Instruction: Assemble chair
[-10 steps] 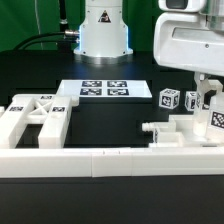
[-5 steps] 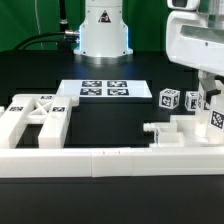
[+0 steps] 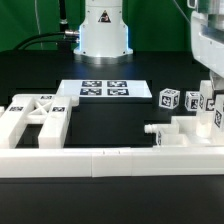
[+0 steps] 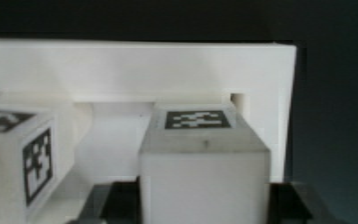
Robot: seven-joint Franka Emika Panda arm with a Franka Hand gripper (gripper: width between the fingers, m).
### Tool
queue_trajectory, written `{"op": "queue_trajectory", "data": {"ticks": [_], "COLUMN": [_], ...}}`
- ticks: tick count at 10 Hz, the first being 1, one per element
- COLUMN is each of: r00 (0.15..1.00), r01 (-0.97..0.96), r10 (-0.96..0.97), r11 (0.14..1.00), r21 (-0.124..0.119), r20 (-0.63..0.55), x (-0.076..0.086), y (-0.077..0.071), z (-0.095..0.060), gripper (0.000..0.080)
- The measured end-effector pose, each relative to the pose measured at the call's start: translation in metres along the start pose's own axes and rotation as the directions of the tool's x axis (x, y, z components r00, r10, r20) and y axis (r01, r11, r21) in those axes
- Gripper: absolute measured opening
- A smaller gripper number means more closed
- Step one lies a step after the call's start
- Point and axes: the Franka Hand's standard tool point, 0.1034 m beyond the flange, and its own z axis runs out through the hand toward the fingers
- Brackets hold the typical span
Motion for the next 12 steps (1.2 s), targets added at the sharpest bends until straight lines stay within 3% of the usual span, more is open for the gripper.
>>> {"op": "queue_trajectory", "data": {"ticks": [3,6,7,8,11,12], "r00": [0.982,0.989,0.989,0.996,0.95,0.938], "r01": [-0.187,-0.146,-0.144,-0.089,0.313,0.346], "r10": [0.187,0.146,0.145,0.089,-0.312,-0.345], "r11": [0.982,0.989,0.989,0.996,0.949,0.938], "r21": [0.011,0.011,0.011,0.018,0.039,0.035], "r20": [-0.018,-0.018,-0.018,-0.016,-0.02,-0.024], "x": [0.008,0.008,0.008,0.01,0.019,0.02], "y": [-0.003,-0.003,-0.003,-0.007,-0.017,-0.017], "z": [-0.002,-0.002,-0.002,-0.005,-0.026,-0.024], "gripper": [0.0287,0.0287,0.0463,0.0582,0.0646,0.0646]}}
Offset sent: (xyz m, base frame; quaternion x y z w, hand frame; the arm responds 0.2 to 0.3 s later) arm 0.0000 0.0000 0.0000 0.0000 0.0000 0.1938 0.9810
